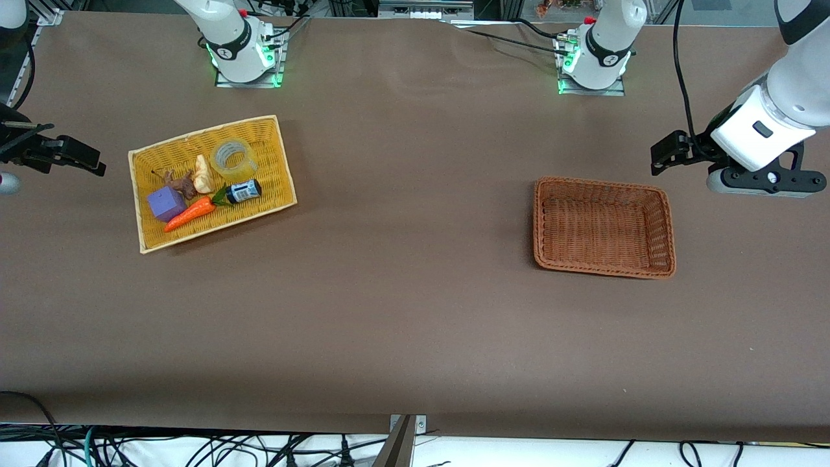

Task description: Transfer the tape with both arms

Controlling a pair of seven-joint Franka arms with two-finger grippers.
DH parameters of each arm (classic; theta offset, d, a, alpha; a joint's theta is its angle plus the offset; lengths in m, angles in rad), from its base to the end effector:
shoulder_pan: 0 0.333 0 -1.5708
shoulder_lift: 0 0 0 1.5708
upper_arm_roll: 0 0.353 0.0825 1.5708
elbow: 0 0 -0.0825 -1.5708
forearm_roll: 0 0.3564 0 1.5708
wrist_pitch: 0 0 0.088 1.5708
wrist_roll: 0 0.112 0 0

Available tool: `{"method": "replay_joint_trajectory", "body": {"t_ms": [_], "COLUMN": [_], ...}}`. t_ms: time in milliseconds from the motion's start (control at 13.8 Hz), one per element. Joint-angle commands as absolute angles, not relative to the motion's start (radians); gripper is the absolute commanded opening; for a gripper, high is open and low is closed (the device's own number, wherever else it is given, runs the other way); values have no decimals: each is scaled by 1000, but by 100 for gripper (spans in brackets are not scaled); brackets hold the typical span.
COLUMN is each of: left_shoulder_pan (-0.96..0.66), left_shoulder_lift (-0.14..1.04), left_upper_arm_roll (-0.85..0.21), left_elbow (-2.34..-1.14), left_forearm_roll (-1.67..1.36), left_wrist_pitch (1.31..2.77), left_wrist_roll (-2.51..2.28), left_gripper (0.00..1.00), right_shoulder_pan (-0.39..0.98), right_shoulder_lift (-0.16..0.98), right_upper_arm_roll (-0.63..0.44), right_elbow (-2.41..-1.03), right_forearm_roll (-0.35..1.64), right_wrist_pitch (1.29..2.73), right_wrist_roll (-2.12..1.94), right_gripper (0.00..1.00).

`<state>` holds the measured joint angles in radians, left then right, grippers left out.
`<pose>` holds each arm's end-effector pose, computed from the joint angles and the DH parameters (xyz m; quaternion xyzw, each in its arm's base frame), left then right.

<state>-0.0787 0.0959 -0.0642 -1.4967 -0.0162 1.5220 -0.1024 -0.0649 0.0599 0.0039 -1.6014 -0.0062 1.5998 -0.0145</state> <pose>0.5482 -0.0788 0.6334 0.9991 -0.0203 -0.0363 0.0068 0.5458 -0.0341 0.6132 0.9993 -0.0231 -0.0308 0.0018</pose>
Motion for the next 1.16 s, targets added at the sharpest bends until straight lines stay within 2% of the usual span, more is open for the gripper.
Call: {"method": "replay_joint_trajectory", "body": {"t_ms": [0,1091], "left_shoulder_pan": [-81,-81], "left_shoulder_lift": [106,106], "left_upper_arm_roll": [-67,-66], "left_elbow": [-1468,-1466], "left_forearm_roll": [11,9], "left_wrist_pitch": [1502,1502], "left_wrist_roll": [-89,-87], "left_gripper": [100,100], "right_shoulder_pan": [-71,-20], "right_shoulder_lift": [63,71], "right_upper_arm_roll": [14,15], "right_elbow": [-1595,-1594], "right_forearm_roll": [-18,-17], "right_wrist_pitch": [1589,1591], "right_wrist_roll": [-26,-28], "right_gripper": [100,100]}}
